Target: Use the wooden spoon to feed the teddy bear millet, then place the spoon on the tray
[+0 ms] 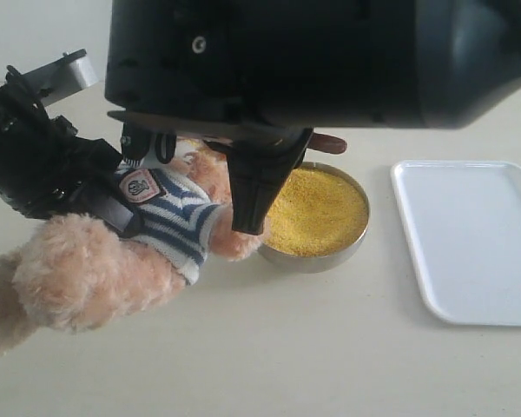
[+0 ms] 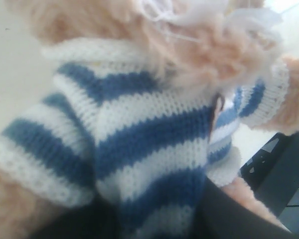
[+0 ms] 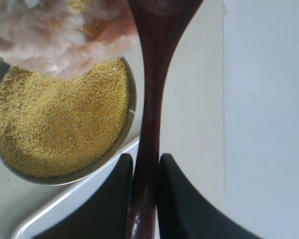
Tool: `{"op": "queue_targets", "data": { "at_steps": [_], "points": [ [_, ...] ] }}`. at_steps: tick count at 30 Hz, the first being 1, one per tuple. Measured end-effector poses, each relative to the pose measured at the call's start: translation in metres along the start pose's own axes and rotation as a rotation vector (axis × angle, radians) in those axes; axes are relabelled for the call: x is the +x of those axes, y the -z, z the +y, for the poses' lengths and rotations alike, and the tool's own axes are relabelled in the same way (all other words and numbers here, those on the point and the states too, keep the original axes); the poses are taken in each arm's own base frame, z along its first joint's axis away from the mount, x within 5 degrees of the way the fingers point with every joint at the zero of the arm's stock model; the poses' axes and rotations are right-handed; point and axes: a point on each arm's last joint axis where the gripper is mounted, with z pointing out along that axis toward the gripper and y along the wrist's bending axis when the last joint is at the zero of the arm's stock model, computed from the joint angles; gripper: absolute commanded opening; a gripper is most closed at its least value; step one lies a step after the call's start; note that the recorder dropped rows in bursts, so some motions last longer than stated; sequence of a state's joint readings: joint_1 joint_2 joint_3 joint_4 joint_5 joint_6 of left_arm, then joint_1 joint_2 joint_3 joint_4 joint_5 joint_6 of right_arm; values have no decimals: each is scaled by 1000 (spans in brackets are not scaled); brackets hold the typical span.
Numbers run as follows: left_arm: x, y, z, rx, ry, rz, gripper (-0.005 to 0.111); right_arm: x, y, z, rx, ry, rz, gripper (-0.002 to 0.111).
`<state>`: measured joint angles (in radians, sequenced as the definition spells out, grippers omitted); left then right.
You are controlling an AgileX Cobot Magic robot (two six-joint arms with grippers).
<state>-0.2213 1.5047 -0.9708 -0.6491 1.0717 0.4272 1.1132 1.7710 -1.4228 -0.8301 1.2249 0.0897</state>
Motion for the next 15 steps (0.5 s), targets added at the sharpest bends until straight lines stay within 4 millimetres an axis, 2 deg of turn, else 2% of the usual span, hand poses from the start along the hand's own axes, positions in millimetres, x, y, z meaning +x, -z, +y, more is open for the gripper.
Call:
{"op": "queue_targets", "data": {
  "at_steps": [15],
  "points": [
    [-1,0,0,-5,0,-11,4,0,0,0,21,14,0,-1]
  ]
}}
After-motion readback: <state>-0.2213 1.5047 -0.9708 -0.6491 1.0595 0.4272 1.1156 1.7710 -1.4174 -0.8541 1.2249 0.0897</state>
